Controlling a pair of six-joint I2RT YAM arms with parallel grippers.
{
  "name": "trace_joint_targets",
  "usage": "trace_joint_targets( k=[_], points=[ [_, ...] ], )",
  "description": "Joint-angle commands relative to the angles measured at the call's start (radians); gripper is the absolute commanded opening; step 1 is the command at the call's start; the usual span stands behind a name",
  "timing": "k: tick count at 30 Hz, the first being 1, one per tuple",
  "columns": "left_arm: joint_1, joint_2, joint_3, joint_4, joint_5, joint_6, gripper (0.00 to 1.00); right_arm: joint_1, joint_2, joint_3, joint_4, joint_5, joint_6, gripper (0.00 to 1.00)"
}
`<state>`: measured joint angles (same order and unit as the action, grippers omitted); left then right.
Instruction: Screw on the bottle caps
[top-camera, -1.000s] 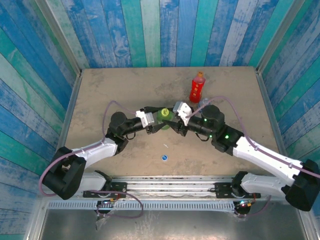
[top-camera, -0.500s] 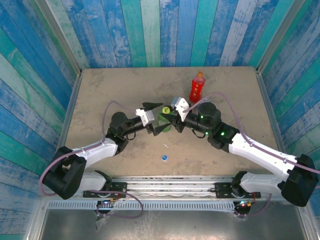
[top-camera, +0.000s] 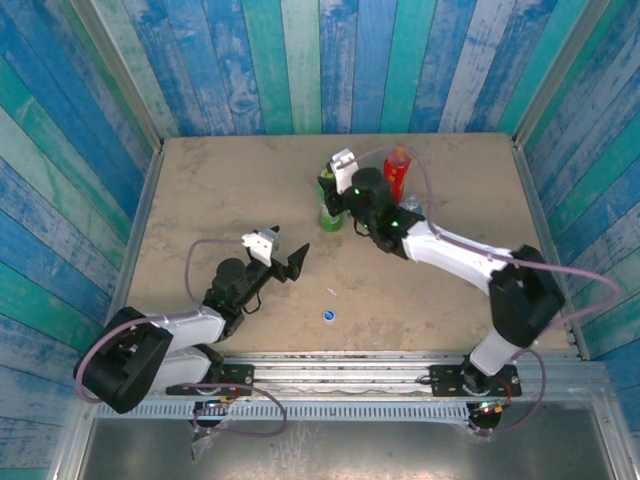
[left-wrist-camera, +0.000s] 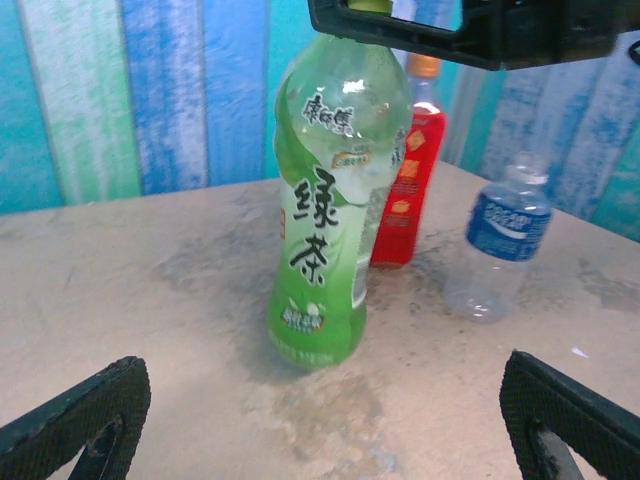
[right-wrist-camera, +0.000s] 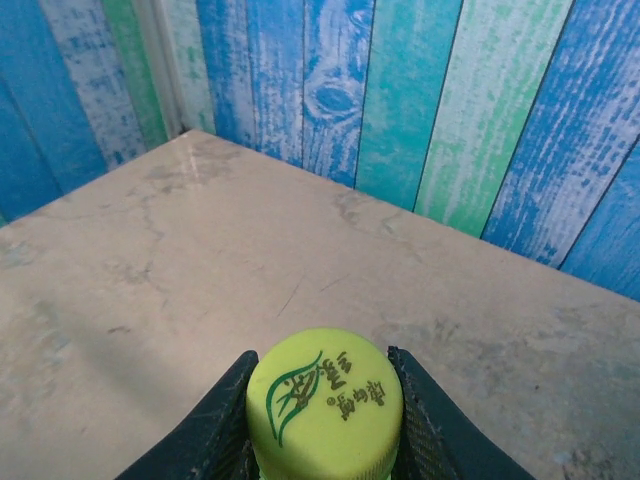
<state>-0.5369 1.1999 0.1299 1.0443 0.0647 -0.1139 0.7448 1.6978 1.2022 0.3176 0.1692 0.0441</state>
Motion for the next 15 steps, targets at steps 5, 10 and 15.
trace_joint_targets(
  k=[5,10,15],
  points=[
    [-0.053,-0.001,-0.033,0.059,-0.139,-0.05,0.94,-0.015,0.215,0.165,0.078,0.052,0.043,0.16],
    [-0.066,-0.046,-0.021,0.003,-0.151,-0.01,0.94,-0.016,0.264,0.187,0.082,0.052,0.033,0.17],
    [-0.067,-0.056,-0.015,-0.022,-0.158,0.004,0.94,-0.017,0.244,0.17,0.097,0.065,0.026,0.28]
  ],
)
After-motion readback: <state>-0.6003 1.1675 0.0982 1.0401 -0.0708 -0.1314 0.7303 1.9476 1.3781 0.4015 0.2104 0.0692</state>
